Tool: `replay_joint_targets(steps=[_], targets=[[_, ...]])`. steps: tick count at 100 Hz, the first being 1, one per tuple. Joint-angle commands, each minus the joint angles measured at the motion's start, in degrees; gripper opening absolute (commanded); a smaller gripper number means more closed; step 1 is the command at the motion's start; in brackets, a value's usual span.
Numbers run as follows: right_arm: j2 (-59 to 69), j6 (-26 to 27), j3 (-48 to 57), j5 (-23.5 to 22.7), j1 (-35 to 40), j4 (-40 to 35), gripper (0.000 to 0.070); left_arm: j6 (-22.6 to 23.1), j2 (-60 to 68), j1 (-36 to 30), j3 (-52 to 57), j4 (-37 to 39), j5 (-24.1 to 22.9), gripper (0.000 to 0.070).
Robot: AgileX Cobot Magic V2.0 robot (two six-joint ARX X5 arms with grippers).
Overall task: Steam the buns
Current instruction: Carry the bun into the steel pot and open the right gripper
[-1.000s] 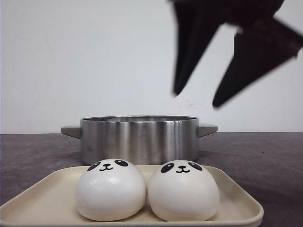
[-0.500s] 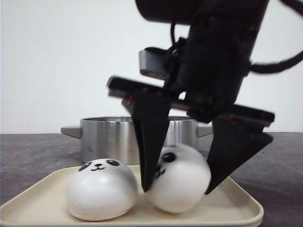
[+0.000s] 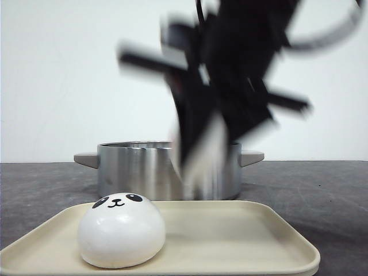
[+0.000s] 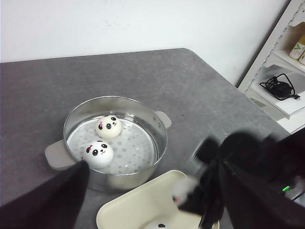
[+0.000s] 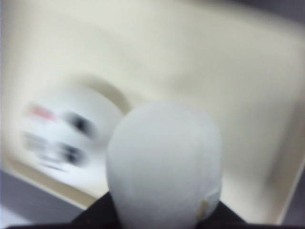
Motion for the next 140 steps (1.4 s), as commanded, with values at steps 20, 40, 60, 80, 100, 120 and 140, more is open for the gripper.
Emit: replay_joint_targets(steps=[20,40,60,80,100,120,140], targets=[[-1.49,-13.75,16.04,6.56,-1.81,2.54,0.0007,0.63,0.61,-0.37,1.01,0.66,0.0,0.0503],[1.86,-16.15,17.73,6.23,-8.96,5.46,0.0007,0.63,0.74,-0.37,1.01,0.63,0.0,0.0503],[9.6,-17.42,17.73,-1.55,-15.85,6.08,0.0007,1.75,0.74,-0.37,0.98,0.63,0.02,0.0503],[17.77,-17.38,17.73,-5.25,-18.97,6.01,0.0096,1.77,0.74,-0.37,0.98,0.5,0.02,0.0503],[20.17,-17.42,17.73,-5.77,-19.52,5.86,0.0503,1.79,0.74,-0.37,0.98,-0.35,0.02,0.0503],[20.02,-17.4,18.12,-5.4,-19.98,6.47,0.0501,1.84,0.76,-0.37,0.96,-0.79,0.02,0.0503],[15.04,-17.42,19.23,-5.16,-20.09,4.11,0.0,1.38,2.1,-0.37,0.0,-3.19,0.04,0.0503]])
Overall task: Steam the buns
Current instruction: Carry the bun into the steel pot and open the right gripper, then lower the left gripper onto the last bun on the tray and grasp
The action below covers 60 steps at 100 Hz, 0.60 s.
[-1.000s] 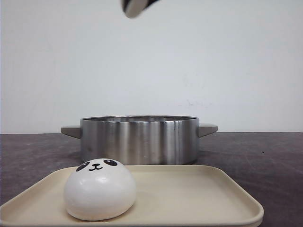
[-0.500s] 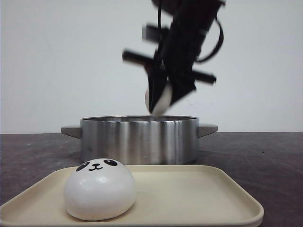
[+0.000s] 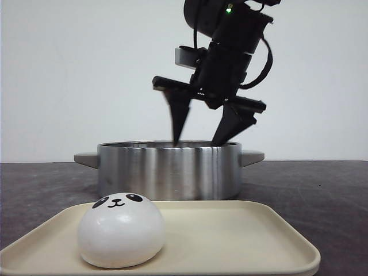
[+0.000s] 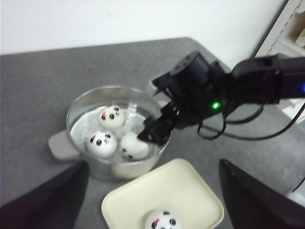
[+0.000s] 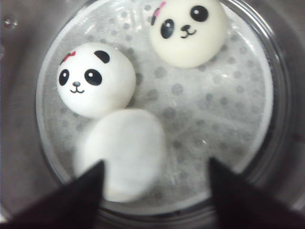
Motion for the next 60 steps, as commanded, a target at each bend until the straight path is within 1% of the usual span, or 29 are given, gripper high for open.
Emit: replay_joint_targets(steps=[1,2,9,17,30,36,43,49,60], targets=[[-3.61,-0.48,2.03,0.52,0.63,0.33,0.0,0.28,1.14,-0.37,-0.02,-0.02,0.07,0.0503],[-4.11,-0.48,2.03,0.59,0.7,0.33,0.0012,0.26,1.22,-0.37,-0.17,-0.09,0.07,0.0503],[-7.98,-0.48,2.03,0.61,1.6,0.35,0.0012,-0.07,1.73,-0.37,-1.7,-0.17,0.31,0.0503],[-13.33,-0.48,2.03,0.55,3.1,-0.07,0.0012,-1.66,2.25,-0.39,-4.44,0.37,1.42,0.0503],[-22.36,-0.46,2.03,0.31,7.17,-0.52,0.0012,-2.99,3.69,-0.39,-10.67,1.86,4.55,0.0504],[-26.08,-0.42,2.03,0.44,9.57,-0.66,0.0009,-4.09,4.68,-0.42,-13.92,2.99,6.69,0.0505],[-29.9,-0.28,2.03,1.73,12.22,-0.74,0.0008,-5.81,6.36,-0.7,-17.64,4.83,9.75,0.0505],[-32.59,-0.17,2.03,3.8,14.64,-0.9,0.0007,-6.91,8.31,-1.27,-20.52,6.93,12.2,0.0515],[-35.58,-0.2,2.03,6.97,17.55,-1.49,0.0007,-7.19,13.46,-3.1,-22.8,9.29,13.22,0.0516]])
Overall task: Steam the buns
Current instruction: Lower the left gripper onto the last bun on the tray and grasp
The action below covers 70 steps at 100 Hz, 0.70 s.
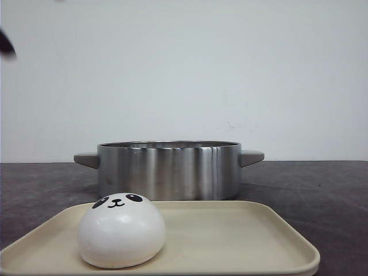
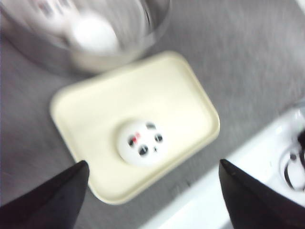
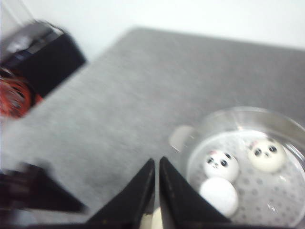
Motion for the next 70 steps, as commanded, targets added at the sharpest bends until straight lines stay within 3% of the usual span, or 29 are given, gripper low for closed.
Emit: replay_joint_targets(steps=[1,14,50,70], targets=[[-0.31,0.02,1.03,2.23,1.7,-0.44,0.0008,-1.05,3.28,-1.49,0.42,1.68,0.61,0.0516],[-1.73,0.02,1.03,4.5,2.86,-1.68,0.0008,-1.05,10.67,-5.16,0.42,3.78,0.55,0.0517],[-1.6,0.57,1.03,4.37,2.89,-3.56,0.0008,-1.88,28.81,-11.13,0.42,7.08,0.22,0.0522],[-1.62,0.66,1.03,4.13,2.89,-3.58,0.0008,-5.95,31.67,-11.32,0.42,11.58,-4.81,0.0523]])
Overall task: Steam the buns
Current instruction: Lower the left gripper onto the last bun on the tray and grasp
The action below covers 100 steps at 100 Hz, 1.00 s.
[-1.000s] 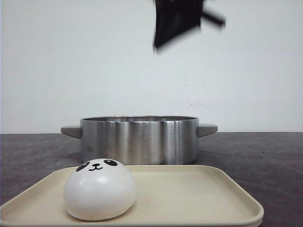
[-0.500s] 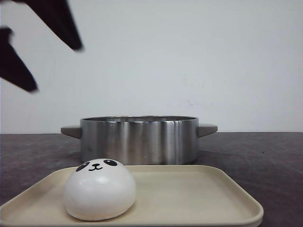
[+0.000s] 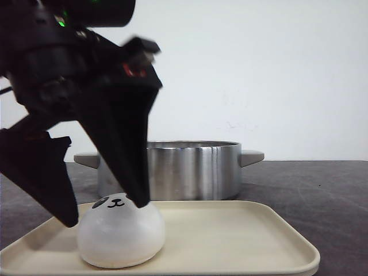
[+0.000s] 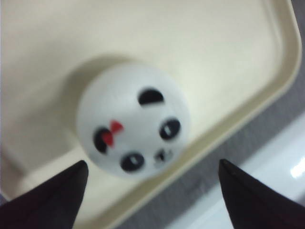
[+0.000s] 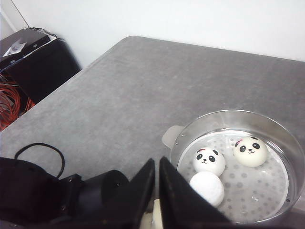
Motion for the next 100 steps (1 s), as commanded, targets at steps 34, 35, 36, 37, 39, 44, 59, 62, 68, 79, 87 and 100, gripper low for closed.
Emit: replay_joint_targets(steps=[34,35,36,37,39,44,59,62,68,79,87,100], targets=[[0.57,0.2,1.03,-0.39,1.77,0.42,0.0008,-3.28,2.01,-0.81,0.81,2.97,-6.21,0.0515],[0.57,0.17,1.03,-0.39,1.77,0.42,0.0008,-3.28,2.1,-0.83,0.81,3.04,-6.19,0.0515],[0.57,0.17,1.03,-0.39,1.77,0.39,0.0008,-3.28,2.23,-0.85,0.81,3.17,-6.19,0.0515],[0.57,0.17,1.03,-0.39,1.77,0.39,0.0008,-3.3,2.36,-0.85,0.81,3.28,-6.19,0.0515],[0.57,0.17,1.03,-0.39,1.77,0.39,0.0008,-3.32,2.69,-0.94,0.81,3.54,-6.14,0.0515],[0.57,0.17,1.03,-0.39,1.77,0.42,0.0008,-3.76,3.45,-1.16,0.81,4.02,-6.19,0.0514],[0.57,0.13,1.03,-0.42,1.77,0.42,0.0008,-4.72,5.73,-1.27,0.81,5.44,-6.21,0.0508],[0.57,0.11,1.03,-0.44,1.77,0.39,0.0008,-4.74,6.03,-1.27,0.81,5.44,-6.21,0.0502],[0.57,-0.02,1.03,-0.72,1.77,0.39,0.0008,-4.72,6.84,-1.27,0.81,5.2,-6.25,0.0436],[0.55,-0.02,1.03,-1.77,1.77,0.39,0.0008,-4.28,7.72,-1.27,0.81,4.57,-7.19,0.0054],[0.55,-0.04,1.03,-1.77,1.77,0.39,0.0008,-3.96,7.67,-1.64,0.9,5.16,-8.09,0.001],[0.55,-0.02,1.03,-2.38,1.77,0.39,0.0008,-2.99,5.18,-1.84,3.41,5.01,-8.72,0.001]])
